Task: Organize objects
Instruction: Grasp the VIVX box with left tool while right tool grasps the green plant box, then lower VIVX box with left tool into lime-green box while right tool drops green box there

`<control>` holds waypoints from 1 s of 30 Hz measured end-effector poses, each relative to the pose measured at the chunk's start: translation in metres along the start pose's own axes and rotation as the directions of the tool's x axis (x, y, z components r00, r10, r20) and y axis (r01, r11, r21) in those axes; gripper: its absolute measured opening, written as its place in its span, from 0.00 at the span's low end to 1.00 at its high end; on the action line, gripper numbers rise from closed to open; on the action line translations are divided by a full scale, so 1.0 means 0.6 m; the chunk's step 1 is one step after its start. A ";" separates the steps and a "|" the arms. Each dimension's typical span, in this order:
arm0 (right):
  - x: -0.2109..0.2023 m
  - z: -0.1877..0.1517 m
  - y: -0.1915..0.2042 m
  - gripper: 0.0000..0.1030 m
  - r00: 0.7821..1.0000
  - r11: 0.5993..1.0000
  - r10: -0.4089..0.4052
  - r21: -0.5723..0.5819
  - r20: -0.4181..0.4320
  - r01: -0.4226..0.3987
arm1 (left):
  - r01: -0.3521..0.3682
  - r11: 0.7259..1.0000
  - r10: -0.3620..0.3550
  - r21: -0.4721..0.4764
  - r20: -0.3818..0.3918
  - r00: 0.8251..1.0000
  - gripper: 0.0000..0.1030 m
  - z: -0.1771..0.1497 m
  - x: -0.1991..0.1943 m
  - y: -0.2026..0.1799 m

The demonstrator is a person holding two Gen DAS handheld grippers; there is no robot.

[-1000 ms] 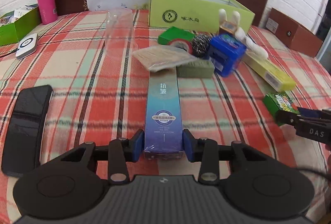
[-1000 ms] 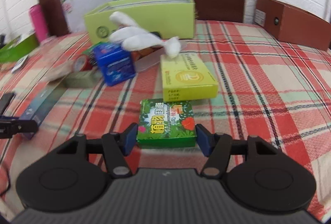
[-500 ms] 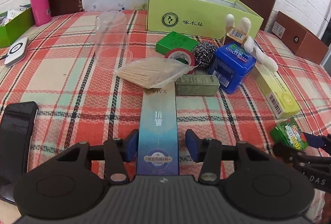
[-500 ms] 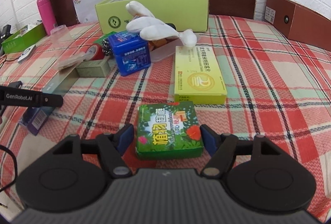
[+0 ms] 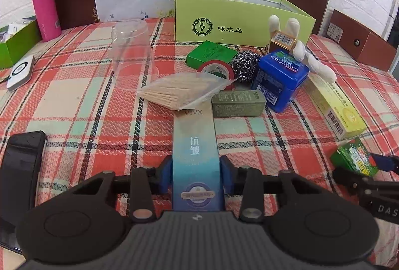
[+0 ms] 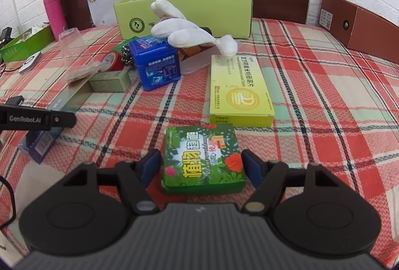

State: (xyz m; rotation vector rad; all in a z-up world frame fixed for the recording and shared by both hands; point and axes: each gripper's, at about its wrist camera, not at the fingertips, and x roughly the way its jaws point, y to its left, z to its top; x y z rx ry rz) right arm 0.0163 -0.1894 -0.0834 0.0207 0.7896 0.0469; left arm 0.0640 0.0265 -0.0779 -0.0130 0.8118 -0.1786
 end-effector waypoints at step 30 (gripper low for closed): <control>0.025 0.393 -0.067 0.59 0.950 0.994 0.109 -0.010 0.292 -0.111 | 0.072 0.996 -0.081 0.044 0.289 0.954 0.40 0.409 -0.001 -0.069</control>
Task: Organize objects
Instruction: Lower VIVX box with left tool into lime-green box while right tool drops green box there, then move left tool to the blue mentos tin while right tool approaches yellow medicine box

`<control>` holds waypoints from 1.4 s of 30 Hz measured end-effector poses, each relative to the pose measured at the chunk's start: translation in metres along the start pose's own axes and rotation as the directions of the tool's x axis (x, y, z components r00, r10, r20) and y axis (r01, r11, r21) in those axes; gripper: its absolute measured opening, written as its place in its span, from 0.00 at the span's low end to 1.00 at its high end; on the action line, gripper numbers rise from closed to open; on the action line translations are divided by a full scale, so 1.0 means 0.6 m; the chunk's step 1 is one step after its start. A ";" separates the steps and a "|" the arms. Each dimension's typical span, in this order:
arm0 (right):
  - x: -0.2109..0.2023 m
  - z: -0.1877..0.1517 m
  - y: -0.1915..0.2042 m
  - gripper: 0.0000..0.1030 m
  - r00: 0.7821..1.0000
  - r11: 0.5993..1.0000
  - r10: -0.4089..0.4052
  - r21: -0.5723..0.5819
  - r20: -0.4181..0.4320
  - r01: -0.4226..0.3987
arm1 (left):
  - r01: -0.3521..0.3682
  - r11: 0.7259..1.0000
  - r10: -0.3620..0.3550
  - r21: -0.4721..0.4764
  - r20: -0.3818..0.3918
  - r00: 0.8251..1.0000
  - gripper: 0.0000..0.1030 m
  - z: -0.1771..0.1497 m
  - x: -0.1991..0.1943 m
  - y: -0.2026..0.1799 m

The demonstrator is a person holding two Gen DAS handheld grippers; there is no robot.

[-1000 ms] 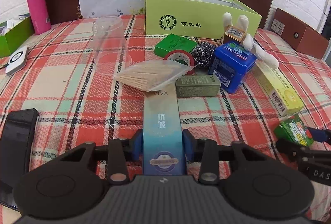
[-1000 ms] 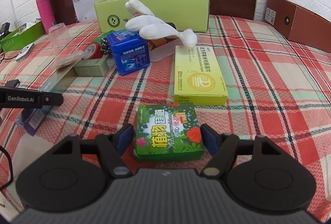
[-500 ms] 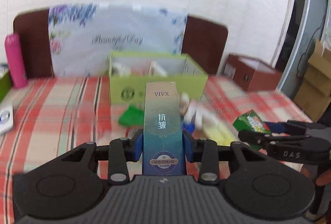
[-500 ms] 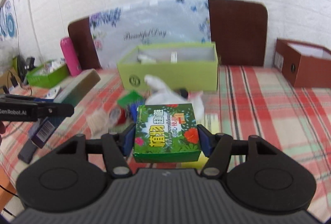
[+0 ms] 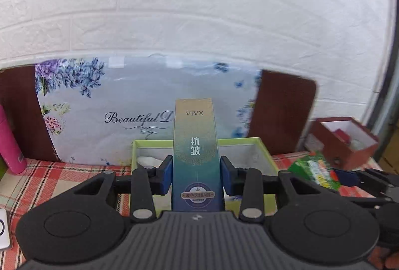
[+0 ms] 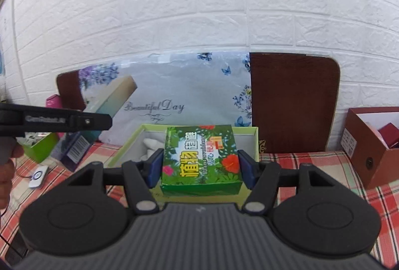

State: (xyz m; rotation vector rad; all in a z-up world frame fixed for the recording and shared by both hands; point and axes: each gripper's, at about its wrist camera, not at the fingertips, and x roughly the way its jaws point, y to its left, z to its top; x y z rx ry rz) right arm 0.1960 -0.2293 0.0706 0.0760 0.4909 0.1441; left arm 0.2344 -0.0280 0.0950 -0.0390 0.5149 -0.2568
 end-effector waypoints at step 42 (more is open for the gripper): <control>-0.158 -0.153 -0.013 1.00 0.995 0.991 -0.057 0.122 0.084 0.047 | -0.147 0.989 0.148 -0.026 0.044 0.988 1.00 -0.152 -0.167 -0.061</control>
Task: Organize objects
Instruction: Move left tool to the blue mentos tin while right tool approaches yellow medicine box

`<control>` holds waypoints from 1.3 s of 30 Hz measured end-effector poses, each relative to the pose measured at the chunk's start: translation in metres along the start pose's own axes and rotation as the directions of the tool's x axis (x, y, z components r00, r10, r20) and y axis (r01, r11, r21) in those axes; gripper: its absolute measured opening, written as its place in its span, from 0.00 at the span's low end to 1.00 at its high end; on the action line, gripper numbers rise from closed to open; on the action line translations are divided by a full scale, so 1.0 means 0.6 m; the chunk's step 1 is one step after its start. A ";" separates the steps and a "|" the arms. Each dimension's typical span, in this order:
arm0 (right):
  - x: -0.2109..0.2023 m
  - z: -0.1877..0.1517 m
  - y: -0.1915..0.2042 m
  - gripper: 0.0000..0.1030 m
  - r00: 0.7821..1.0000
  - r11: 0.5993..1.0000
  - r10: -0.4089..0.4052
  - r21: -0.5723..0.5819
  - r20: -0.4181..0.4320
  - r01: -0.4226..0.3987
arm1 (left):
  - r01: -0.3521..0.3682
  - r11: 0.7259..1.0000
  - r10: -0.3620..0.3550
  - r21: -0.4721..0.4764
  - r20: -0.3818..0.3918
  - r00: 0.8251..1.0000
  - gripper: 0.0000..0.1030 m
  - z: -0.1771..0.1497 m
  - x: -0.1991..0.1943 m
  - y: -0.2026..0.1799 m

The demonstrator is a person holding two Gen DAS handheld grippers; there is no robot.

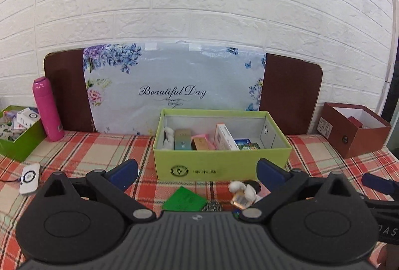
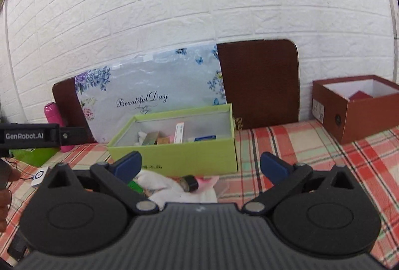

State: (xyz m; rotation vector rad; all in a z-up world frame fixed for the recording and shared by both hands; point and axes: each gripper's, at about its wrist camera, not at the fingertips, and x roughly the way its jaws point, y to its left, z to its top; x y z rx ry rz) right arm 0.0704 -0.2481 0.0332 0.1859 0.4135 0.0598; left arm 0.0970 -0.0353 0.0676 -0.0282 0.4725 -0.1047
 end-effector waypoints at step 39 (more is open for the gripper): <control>0.062 -0.176 -0.020 0.63 0.942 0.988 -0.093 -0.144 -0.324 0.048 | 0.256 0.962 -0.237 0.099 -0.173 0.956 0.80 -0.123 0.149 -0.035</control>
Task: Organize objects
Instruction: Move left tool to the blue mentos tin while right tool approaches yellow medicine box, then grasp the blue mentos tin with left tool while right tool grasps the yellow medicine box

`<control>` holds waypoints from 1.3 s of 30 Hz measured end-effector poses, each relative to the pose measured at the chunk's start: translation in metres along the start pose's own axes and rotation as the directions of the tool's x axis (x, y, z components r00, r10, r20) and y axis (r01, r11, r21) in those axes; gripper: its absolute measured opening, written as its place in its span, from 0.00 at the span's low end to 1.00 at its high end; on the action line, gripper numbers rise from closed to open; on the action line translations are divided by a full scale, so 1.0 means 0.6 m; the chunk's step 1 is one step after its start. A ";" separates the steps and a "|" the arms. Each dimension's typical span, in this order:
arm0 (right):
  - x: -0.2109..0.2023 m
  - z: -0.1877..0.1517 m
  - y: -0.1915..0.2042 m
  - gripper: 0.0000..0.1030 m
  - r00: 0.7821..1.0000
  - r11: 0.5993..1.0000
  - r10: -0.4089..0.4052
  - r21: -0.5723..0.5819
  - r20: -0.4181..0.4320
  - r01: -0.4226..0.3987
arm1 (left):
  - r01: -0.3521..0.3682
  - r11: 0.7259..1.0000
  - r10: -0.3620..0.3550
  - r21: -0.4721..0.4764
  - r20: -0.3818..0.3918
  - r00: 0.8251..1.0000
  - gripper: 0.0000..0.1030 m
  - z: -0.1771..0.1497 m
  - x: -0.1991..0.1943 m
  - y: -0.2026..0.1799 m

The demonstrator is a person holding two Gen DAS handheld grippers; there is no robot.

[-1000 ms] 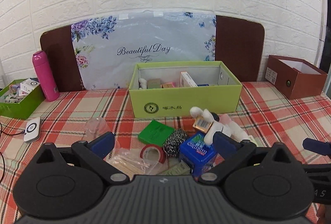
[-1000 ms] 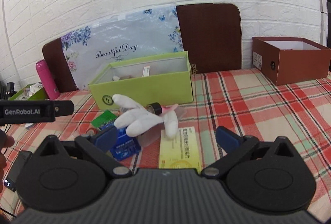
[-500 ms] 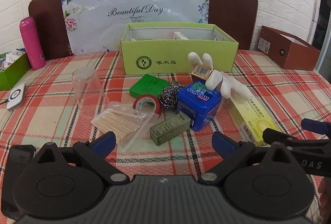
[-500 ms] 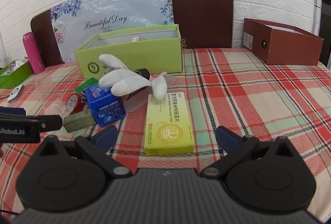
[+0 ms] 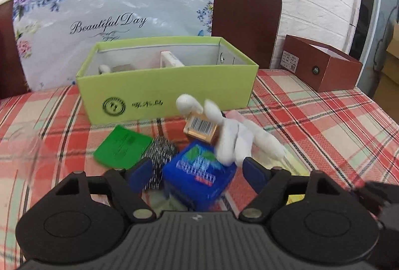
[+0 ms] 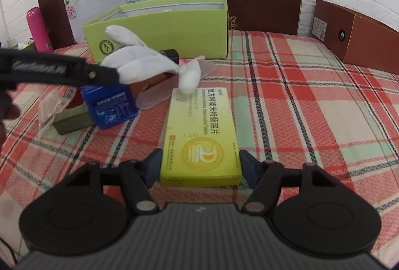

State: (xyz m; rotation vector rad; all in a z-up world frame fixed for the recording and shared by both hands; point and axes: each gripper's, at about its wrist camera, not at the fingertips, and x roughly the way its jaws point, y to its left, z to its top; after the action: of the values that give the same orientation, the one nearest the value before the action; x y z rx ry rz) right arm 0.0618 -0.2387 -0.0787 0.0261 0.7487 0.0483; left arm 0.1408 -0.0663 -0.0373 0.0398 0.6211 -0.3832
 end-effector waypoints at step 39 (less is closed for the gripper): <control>-0.076 -0.061 0.024 0.70 0.993 0.989 0.100 -0.106 -0.061 -0.106 | -0.048 0.997 0.038 -0.055 -0.171 0.985 0.73 -0.141 -0.150 -0.010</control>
State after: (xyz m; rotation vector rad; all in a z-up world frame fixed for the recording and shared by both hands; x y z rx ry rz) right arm 0.0030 -0.2263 -0.0735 -0.0405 0.7985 0.1887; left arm 0.0243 -0.0286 -0.0541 0.0296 0.7982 -0.3217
